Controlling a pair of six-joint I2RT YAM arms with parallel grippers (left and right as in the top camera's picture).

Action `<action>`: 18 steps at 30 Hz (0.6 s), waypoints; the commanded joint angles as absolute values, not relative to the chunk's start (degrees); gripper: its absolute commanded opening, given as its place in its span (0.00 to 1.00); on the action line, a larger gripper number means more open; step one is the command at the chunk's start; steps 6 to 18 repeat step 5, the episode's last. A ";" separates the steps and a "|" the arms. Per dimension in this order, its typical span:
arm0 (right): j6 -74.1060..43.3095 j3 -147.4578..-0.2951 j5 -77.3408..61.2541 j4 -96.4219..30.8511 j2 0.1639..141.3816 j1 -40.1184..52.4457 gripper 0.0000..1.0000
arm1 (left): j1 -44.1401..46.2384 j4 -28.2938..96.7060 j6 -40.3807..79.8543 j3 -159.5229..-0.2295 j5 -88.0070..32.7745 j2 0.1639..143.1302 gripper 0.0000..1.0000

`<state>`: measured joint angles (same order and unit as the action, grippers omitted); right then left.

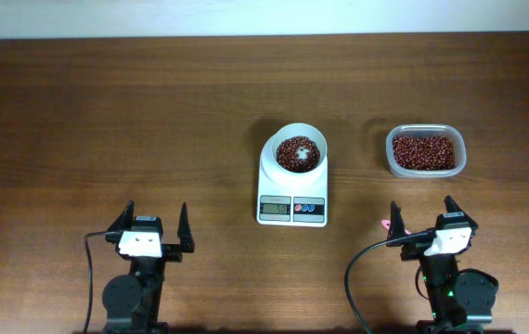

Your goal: Scoop and weigh 50g on scale

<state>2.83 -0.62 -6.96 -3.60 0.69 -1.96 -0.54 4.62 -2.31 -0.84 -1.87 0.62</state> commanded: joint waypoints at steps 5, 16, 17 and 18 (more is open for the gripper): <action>2.79 -0.34 -7.49 -3.88 0.19 -2.28 0.99 | -0.93 4.80 -1.72 -0.51 -1.23 0.30 0.99; 2.79 -0.34 -7.49 -3.88 0.19 -2.28 0.99 | -0.93 4.80 -1.72 -0.51 -1.23 0.30 0.99; 2.79 -0.34 -7.49 -3.88 0.19 -2.28 0.99 | -0.93 4.80 -1.72 -0.51 -1.23 0.30 0.99; 2.79 -0.34 -7.49 -3.88 0.19 -2.28 0.99 | -0.93 4.80 -1.72 -0.51 -1.23 0.30 0.99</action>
